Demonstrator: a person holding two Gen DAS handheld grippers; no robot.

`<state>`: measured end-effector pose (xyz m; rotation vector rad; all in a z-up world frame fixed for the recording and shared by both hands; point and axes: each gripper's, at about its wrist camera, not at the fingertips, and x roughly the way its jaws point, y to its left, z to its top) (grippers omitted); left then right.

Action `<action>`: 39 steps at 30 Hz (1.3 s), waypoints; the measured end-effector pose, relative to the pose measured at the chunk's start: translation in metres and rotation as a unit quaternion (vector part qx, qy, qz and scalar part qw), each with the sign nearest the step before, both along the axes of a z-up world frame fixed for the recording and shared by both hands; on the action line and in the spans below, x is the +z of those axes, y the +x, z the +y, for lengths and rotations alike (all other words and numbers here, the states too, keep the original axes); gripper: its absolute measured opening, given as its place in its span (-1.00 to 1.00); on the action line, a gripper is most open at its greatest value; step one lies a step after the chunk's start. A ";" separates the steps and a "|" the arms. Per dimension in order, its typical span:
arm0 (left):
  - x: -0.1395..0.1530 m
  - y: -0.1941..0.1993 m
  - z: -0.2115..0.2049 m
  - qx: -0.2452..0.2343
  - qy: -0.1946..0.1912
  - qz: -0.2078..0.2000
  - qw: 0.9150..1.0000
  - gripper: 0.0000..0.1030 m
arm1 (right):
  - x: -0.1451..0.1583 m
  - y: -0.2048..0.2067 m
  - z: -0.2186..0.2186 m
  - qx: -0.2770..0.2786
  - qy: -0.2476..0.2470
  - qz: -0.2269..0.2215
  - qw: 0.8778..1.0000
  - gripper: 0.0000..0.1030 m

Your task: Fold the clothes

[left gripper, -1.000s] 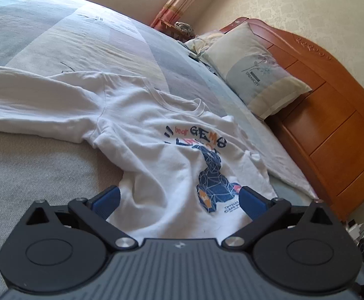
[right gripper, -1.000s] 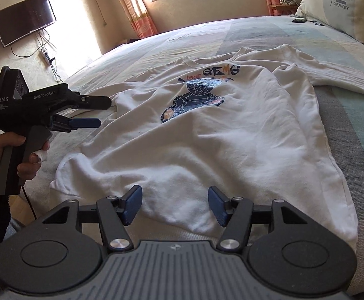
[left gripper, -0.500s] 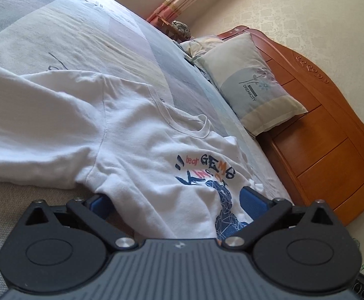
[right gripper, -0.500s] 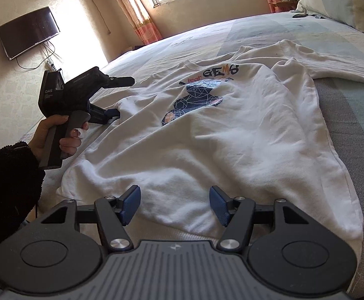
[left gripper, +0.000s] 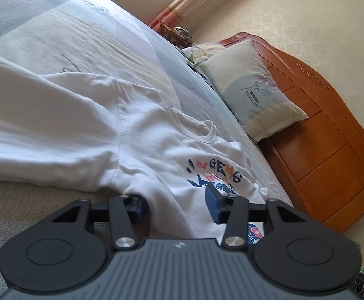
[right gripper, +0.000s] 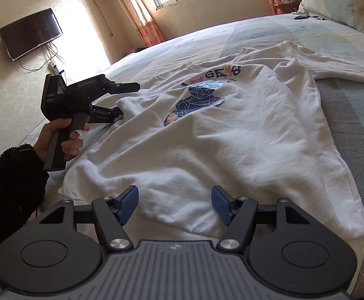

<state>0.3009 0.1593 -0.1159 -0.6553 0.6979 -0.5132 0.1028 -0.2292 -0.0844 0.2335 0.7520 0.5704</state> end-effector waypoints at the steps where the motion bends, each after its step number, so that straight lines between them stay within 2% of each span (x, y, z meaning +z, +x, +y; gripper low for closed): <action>1: 0.001 0.000 0.003 0.012 0.001 -0.003 1.000 -0.57 | 0.000 0.000 0.000 -0.001 -0.001 0.000 1.000 0.38; 3: 0.007 -0.001 0.010 0.044 0.013 -0.015 0.999 -0.77 | 0.001 -0.001 0.001 -0.001 -0.003 0.000 1.000 0.38; 6: 0.021 -0.002 0.024 0.087 0.007 -0.041 0.995 -0.79 | 0.001 -0.002 0.002 -0.002 -0.011 -0.002 1.000 0.38; 7: 0.026 -0.002 0.026 0.099 0.016 -0.041 0.994 -0.79 | 0.002 -0.003 0.003 -0.002 -0.012 -0.002 1.000 0.38; 10: 0.033 0.000 0.019 0.115 0.085 -0.036 0.989 -0.79 | 0.002 -0.004 0.003 -0.004 -0.014 -0.002 1.000 0.38; 14: 0.038 -0.002 0.003 0.087 0.157 -0.019 0.984 -0.74 | 0.003 -0.006 0.004 -0.008 -0.022 -0.002 1.000 0.38; 17: 0.048 -0.014 -0.003 0.080 0.204 -0.027 0.975 -0.52 | 0.007 -0.009 0.006 -0.014 -0.028 0.000 1.000 0.39; 19: 0.055 -0.022 -0.005 0.081 0.226 -0.035 0.970 -0.23 | 0.010 -0.012 0.007 -0.018 -0.033 -0.003 0.999 0.39; 23: 0.065 -0.035 -0.010 0.079 0.279 -0.027 0.957 -0.02 | 0.024 -0.024 0.025 0.007 -0.065 -0.050 0.997 0.39; 24: 0.067 -0.037 -0.013 0.064 0.283 -0.017 0.957 0.07 | 0.029 -0.028 0.034 0.026 -0.072 -0.063 0.995 0.39; 25: 0.068 -0.039 -0.016 0.050 0.287 -0.008 0.957 0.25 | 0.032 -0.029 0.043 0.045 -0.077 -0.070 0.994 0.39; 27: 0.070 -0.045 -0.025 -0.005 0.273 0.013 0.962 0.50 | 0.039 -0.032 0.067 0.095 -0.085 -0.079 0.989 0.39; 29: 0.075 -0.059 -0.035 -0.045 0.244 -0.016 0.969 0.51 | 0.043 -0.034 0.094 0.150 -0.086 -0.071 0.982 0.33; 30: 0.078 -0.067 -0.040 -0.061 0.235 -0.031 0.970 0.59 | 0.044 -0.035 0.108 0.174 -0.082 -0.064 0.979 0.29; 33: 0.081 -0.079 -0.054 -0.084 0.242 -0.047 0.965 0.63 | 0.044 -0.040 0.147 0.223 -0.074 -0.071 0.969 0.29; 36: 0.077 -0.081 -0.055 -0.074 0.257 -0.035 0.963 0.63 | 0.037 -0.045 0.180 0.238 -0.114 -0.079 0.961 0.28; 39: 0.072 -0.080 -0.049 -0.066 0.256 -0.022 0.964 0.63 | 0.023 -0.042 0.197 0.223 -0.142 -0.065 0.962 0.27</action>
